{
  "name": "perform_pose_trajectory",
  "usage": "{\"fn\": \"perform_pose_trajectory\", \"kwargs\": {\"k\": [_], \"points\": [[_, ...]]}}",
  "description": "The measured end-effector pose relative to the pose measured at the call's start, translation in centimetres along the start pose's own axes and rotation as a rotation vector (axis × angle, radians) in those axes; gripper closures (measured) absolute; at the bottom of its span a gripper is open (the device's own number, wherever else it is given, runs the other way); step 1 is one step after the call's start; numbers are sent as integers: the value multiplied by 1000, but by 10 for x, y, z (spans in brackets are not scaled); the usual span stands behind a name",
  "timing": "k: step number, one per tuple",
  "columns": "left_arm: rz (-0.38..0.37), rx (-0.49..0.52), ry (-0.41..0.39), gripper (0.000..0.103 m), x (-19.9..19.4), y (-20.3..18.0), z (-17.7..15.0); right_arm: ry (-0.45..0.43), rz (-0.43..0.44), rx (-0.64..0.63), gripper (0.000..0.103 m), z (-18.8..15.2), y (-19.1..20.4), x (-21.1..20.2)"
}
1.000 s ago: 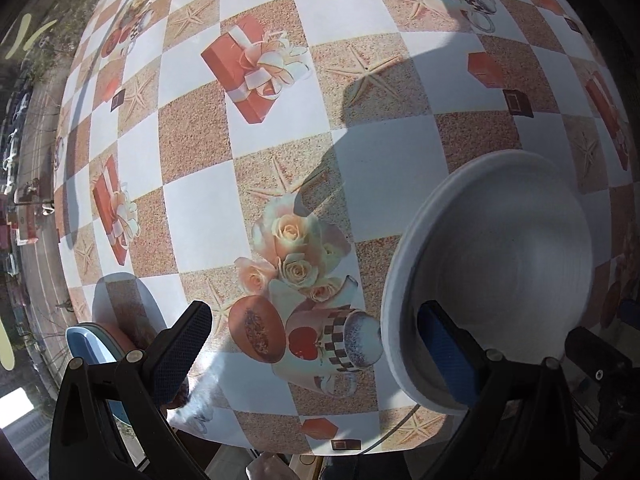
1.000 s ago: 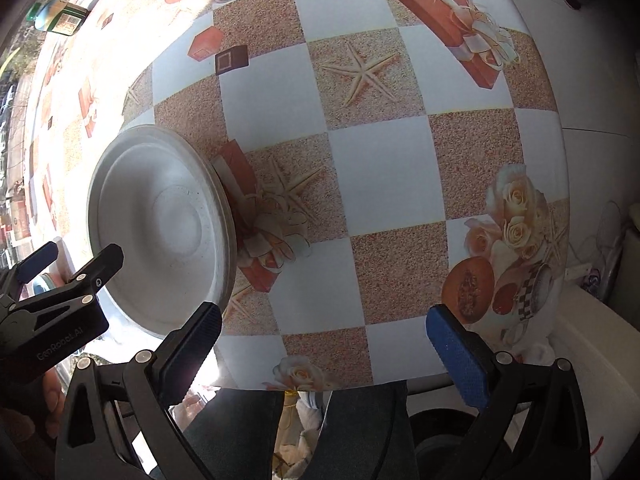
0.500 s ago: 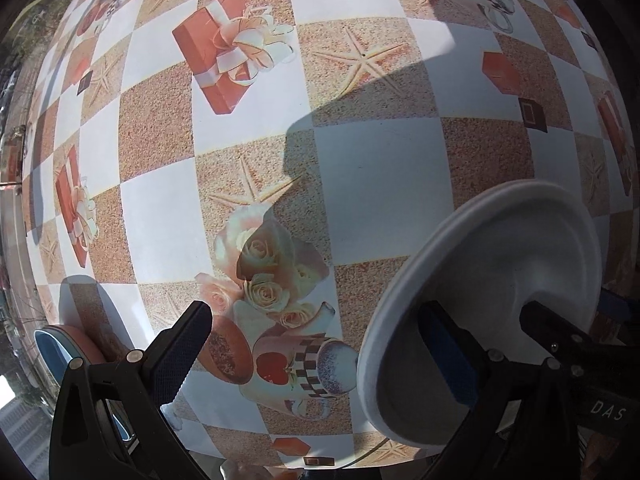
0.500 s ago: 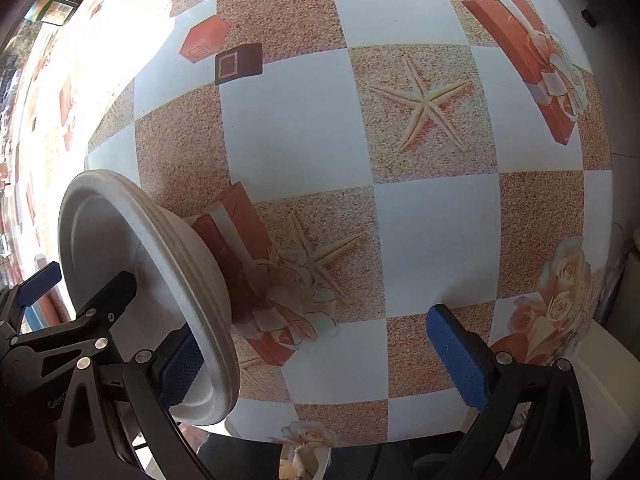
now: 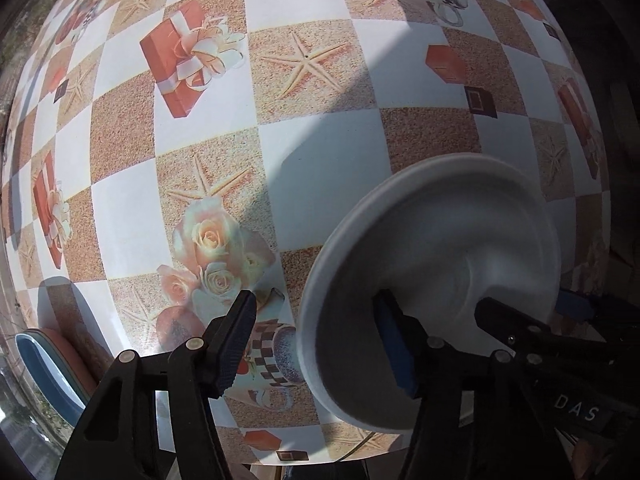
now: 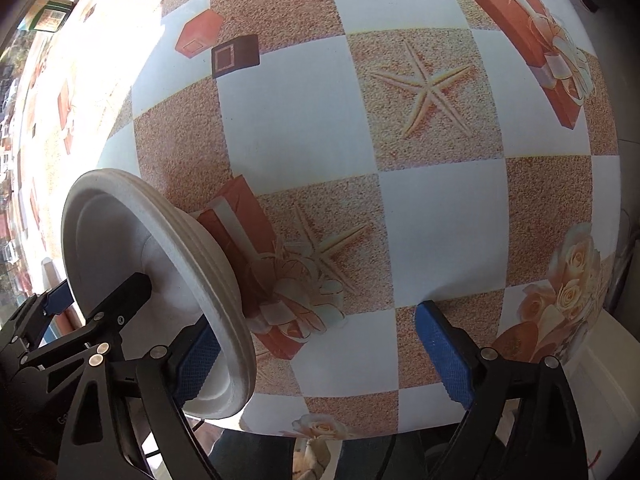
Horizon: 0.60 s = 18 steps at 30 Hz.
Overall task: Organize plates and bowls
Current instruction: 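Move both grippers to a white bowl and close on its rim, then lift the white bowl and carry it over the blue plate stack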
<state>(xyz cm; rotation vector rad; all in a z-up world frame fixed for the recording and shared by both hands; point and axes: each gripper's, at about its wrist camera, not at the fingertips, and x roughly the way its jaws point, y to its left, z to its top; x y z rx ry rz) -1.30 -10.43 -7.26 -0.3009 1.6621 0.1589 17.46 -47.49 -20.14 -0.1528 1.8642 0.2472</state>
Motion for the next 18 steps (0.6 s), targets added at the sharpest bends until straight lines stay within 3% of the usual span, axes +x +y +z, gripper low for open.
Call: {"fn": "perform_pose_trajectory", "kwargs": {"k": [2, 5, 7, 18], "points": [[-30, 18, 6, 66, -1, -7, 0, -5, 13, -6, 25, -3, 3, -2], [-5, 36, 0, 67, -4, -15, -3, -20, 55, -29, 51, -7, 15, -5], [6, 44, 5, 67, -5, -16, -8, -6, 118, -39, 81, -8, 22, -6], [9, 48, 19, 67, -2, 14, -82, 58, 103, -107, 82, -42, 54, 8]]}}
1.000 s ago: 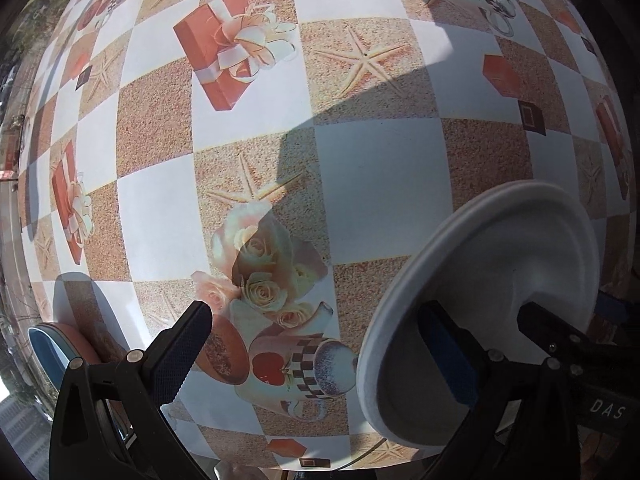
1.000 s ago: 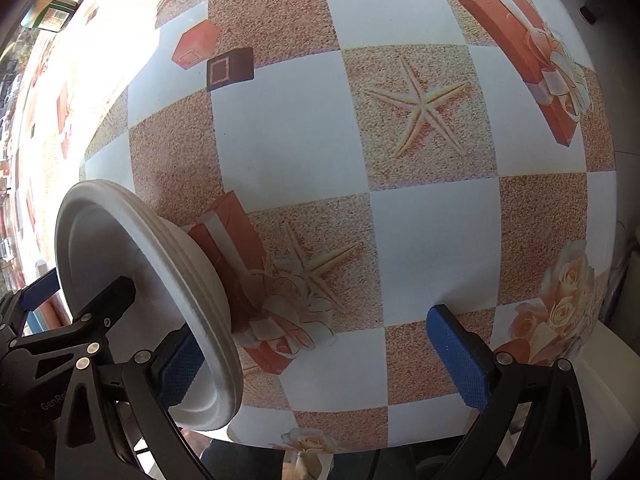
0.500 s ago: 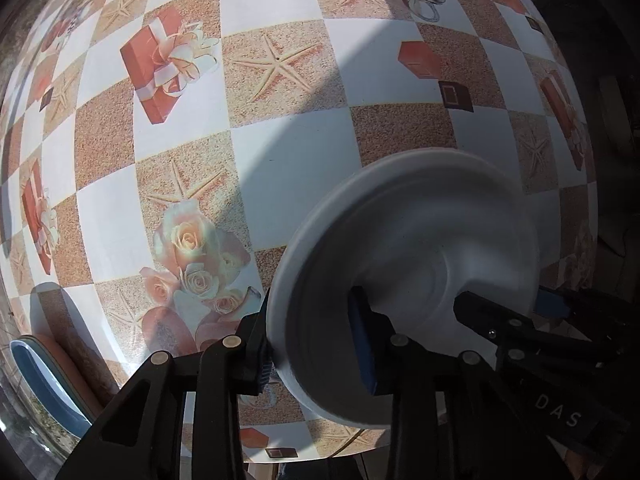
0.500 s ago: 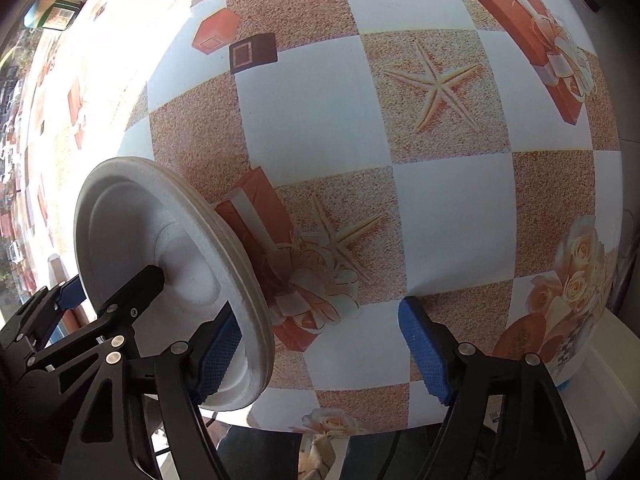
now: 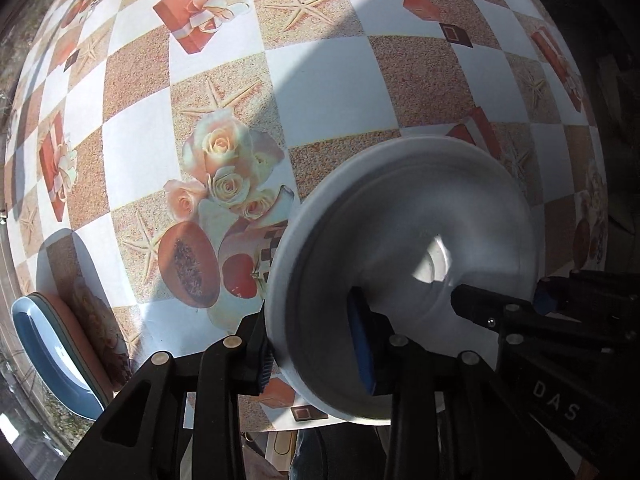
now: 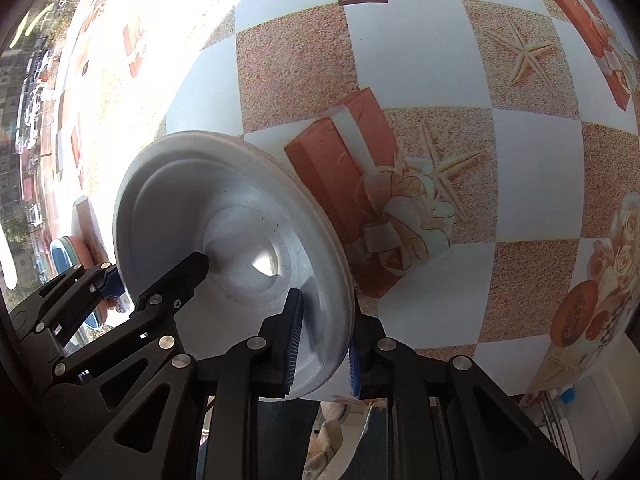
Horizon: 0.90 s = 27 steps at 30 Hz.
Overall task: Organize plates and bowls
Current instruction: 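Lift the white bowl and carry it over the blue plate stack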
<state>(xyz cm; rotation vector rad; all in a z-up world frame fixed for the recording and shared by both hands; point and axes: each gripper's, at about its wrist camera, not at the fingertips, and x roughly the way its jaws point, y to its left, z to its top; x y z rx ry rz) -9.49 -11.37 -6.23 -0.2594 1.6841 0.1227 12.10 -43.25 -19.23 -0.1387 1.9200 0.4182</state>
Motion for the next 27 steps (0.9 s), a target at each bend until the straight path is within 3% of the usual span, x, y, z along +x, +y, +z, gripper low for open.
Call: {"fn": "perform_pose_trajectory", "kwargs": {"k": [9, 19, 27], "points": [[-9, -86, -23, 66, -9, 67, -50, 46, -35, -71, 82, -15, 48, 18], [10, -230, -103, 66, -50, 152, -100, 24, -67, -215, 82, -19, 141, 10], [26, -435, -148, 66, -74, 245, -154, 24, -116, -403, 81, -12, 275, 32]]}}
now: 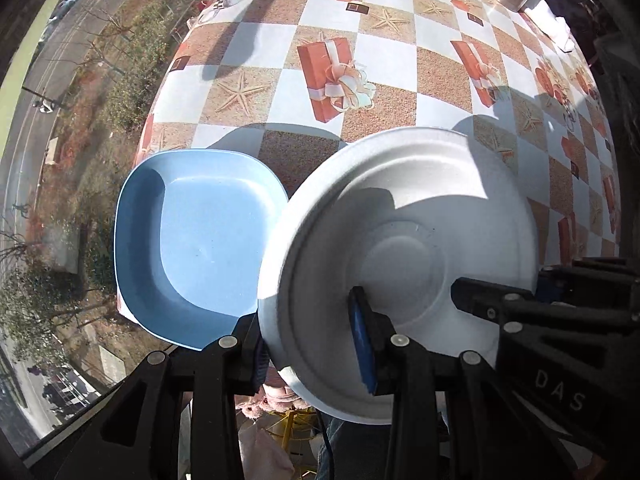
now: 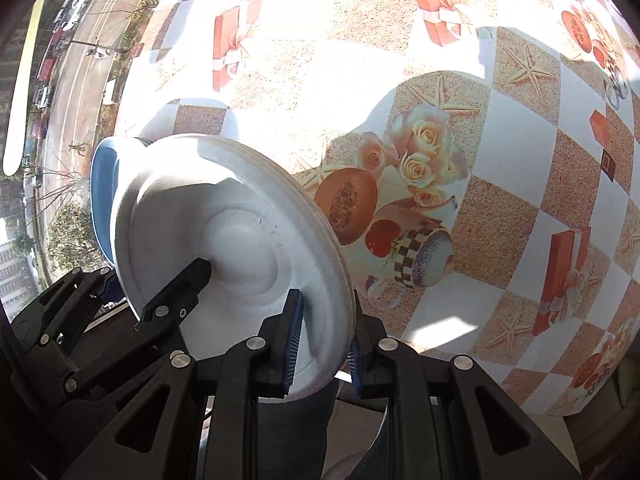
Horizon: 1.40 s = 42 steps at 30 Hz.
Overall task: Organize plates and bowls
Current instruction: 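Lift the white bowl and carry it over the blue plate stack, then lower the bowl onto the blue plate and open both grippers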
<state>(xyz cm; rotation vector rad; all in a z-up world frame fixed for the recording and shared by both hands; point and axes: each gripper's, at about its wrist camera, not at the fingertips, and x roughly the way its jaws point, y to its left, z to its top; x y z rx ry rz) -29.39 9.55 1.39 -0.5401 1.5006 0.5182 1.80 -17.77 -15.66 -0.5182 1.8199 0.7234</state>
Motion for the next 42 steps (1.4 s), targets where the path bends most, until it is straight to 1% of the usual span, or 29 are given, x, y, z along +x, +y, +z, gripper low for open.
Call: {"fn": "perform_pose_trajectory", "kwargs": {"k": [3, 7, 9, 11, 12, 15, 16, 18, 19, 20, 21, 22, 23, 24, 25, 26, 27, 28, 29, 30, 31, 33, 34, 35, 37, 38, 40, 42], "points": [[18, -63, -20, 65, -8, 39, -7, 0, -6, -67, 81, 14, 41, 2], [31, -151, -18, 65, -8, 81, -13, -1, -14, -155, 81, 31, 95, 8], [38, -192, -18, 65, -10, 78, -19, 3, -19, -195, 81, 37, 125, 17], [39, -228, -17, 65, -3, 65, -19, 6, -26, -234, 81, 43, 148, 23], [40, -241, -16, 65, -1, 70, -19, 6, -30, -250, 80, 46, 173, 33], [43, -262, -14, 65, 15, 80, -8, 13, -37, -286, 80, 52, 198, 44], [43, -263, -16, 65, 17, 84, -8, 17, -38, -295, 80, 50, 220, 59], [66, -258, -21, 61, 23, 80, -5, 19, -42, -300, 80, 50, 234, 70], [93, -249, -21, 51, 23, 80, -4, 19, -44, -304, 80, 42, 227, 80], [126, -243, -33, 38, 23, 77, -4, 18, -42, -306, 80, 44, 230, 84], [157, -242, -54, 33, 19, 77, -6, 18, -38, -308, 80, 46, 232, 87], [179, -244, -69, 24, 15, 78, -8, 18, -37, -310, 80, 38, 221, 87], [188, -248, -73, 21, 17, 74, -11, 18, -41, -309, 78, 30, 214, 84], [171, -248, -74, 21, 14, 75, -13, 10, -53, -307, 68, 28, 214, 82], [149, -247, -74, 19, 12, 76, -14, -5, -78, -304, 51, 26, 210, 77], [132, -240, -77, 15, 9, 75, -14, -19, -100, -302, 40, 25, 209, 74], [133, -228, -76, 13, 7, 74, -15, -33, -104, -297, 22, 22, 201, 71], [134, -216, -77, 4, 4, 71, -16, -45, -87, -292, 9, 19, 191, 66], [130, -205, -81, 0, 0, 70, -17, -53, -67, -286, 4, 18, 190, 60], [120, -196, -81, 0, -2, 68, -18, -67, -51, -282, 1, 13, 183, 56], [108, -185, -79, 0, -4, 65, -17, -79, -50, -281, 1, 11, 184, 51], [117, -168, -85, 0, -10, 55, -16, -116, -61, -295, 1, 4, 192, 44], [127, -159, -92, 0, -14, 52, -16, -134, -76, -309, 1, 1, 189, 37], [124, -150, -97, 0, -17, 51, -15, -150, -94, -326, 1, -4, 175, 22], [114, -133, -97, 0, -22, 46, -15, -177, -130, -352, 1, -12, 180, 13], [113, -123, -99, 0, -22, 48, -14, -195, -143, -361, 1, -16, 168, 1], [104, -107, -101, 0, -25, 45, -13, -226, -155, -343, 1, -23, 169, -5], [108, -103, -108, 0, -26, 41, -13, -233, -149, -327, 1, -23, 146, -26]]}}
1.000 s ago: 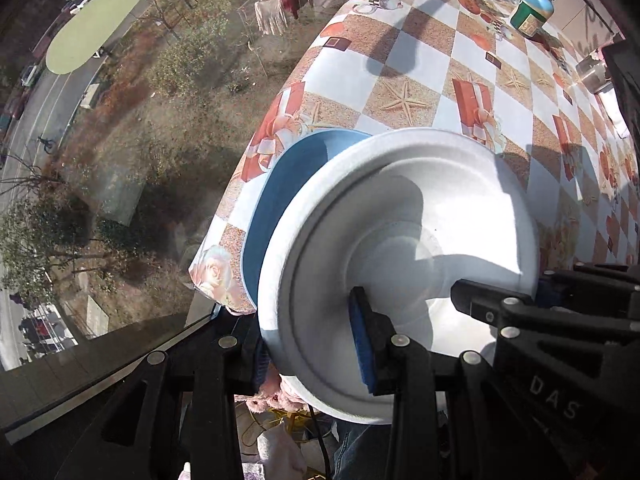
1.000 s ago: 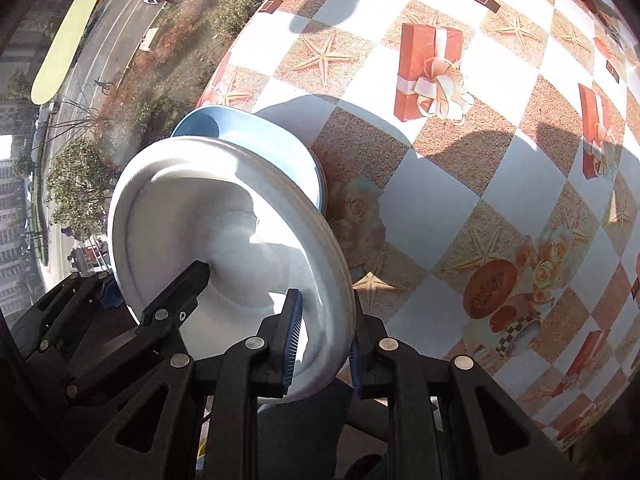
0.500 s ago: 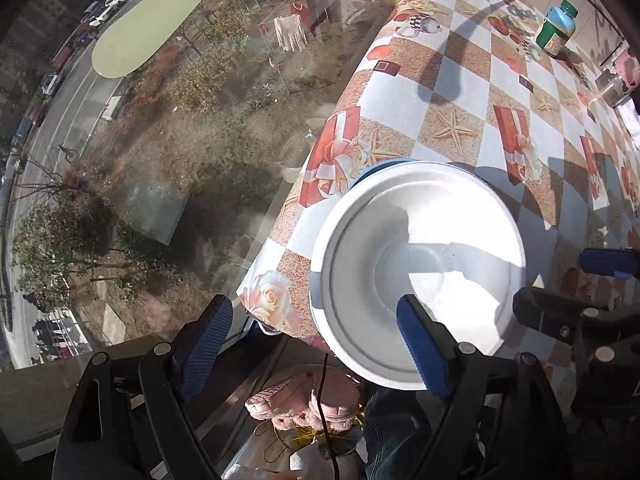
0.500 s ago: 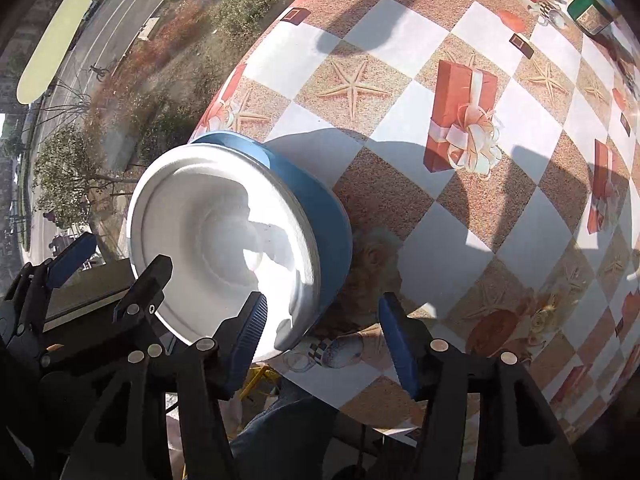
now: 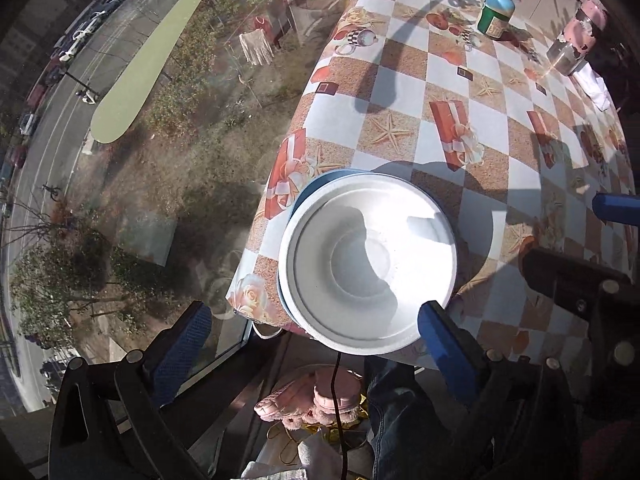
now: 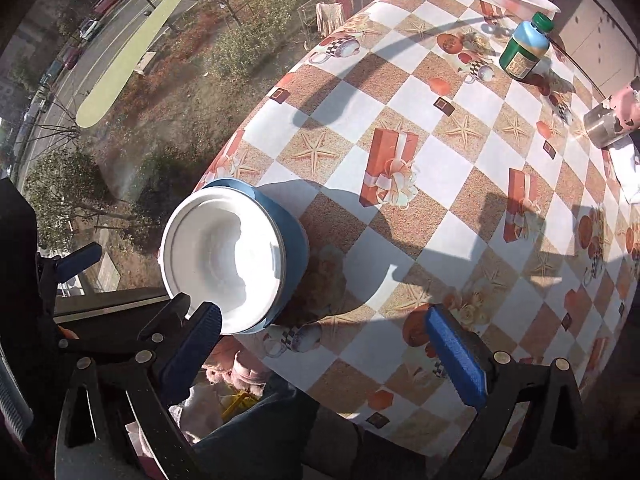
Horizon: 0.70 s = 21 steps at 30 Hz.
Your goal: Organize plates and bowls
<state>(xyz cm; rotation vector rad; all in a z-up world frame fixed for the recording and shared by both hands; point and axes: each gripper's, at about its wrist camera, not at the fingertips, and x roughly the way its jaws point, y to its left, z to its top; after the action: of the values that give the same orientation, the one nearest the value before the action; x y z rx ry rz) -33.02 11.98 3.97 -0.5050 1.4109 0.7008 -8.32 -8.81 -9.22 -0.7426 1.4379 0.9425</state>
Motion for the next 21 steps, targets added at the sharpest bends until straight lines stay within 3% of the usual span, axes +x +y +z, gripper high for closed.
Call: {"fn": "perform_pose_trajectory", "kwargs": {"k": [21], "points": [[27, 27, 6, 0, -5, -11, 10, 32, 16, -3, 1, 7, -5, -4]]}}
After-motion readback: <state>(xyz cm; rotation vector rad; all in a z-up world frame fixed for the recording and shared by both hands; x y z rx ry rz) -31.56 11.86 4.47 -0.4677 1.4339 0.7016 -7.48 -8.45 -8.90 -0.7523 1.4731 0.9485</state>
